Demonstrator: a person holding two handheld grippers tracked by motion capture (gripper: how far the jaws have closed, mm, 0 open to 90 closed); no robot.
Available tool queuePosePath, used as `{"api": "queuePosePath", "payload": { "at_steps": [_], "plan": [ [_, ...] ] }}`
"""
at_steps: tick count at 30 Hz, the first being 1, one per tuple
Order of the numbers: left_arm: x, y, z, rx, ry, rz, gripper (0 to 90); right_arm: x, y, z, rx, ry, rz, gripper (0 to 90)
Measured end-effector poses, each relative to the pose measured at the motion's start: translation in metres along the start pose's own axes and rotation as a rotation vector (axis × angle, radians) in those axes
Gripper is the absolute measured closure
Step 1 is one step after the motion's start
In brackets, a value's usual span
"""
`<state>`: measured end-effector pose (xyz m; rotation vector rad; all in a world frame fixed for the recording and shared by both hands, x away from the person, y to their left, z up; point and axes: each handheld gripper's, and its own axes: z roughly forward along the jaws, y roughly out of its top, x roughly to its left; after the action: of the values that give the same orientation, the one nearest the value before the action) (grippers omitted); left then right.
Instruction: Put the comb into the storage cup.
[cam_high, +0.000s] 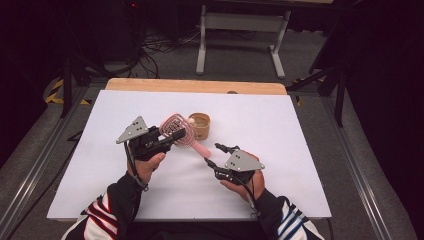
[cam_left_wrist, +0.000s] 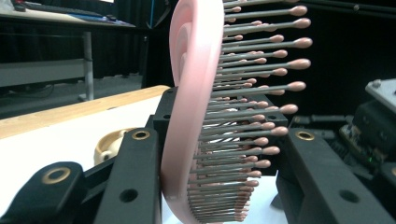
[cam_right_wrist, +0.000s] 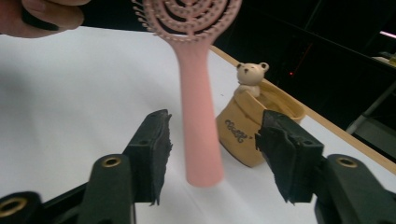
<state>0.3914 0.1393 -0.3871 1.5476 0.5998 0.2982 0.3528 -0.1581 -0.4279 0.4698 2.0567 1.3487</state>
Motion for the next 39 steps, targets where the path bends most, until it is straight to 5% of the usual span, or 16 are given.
{"api": "queuePosePath", "payload": {
  "at_steps": [16, 27, 39],
  "plan": [
    [0.008, 0.006, -0.022, -0.011, 0.061, 0.053, 63.0, -0.027, -0.015, -0.025, 0.009, -0.099, 0.03, 26.4],
    [0.01, 0.018, -0.029, -0.034, 0.085, 0.076, 63.0, -0.044, -0.035, -0.05, -0.002, -0.15, 0.101, 17.4],
    [0.007, 0.039, -0.029, -0.013, 0.073, 0.106, 63.0, -0.047, -0.044, -0.052, 0.041, -0.202, 0.105, 15.9]
  ]
}}
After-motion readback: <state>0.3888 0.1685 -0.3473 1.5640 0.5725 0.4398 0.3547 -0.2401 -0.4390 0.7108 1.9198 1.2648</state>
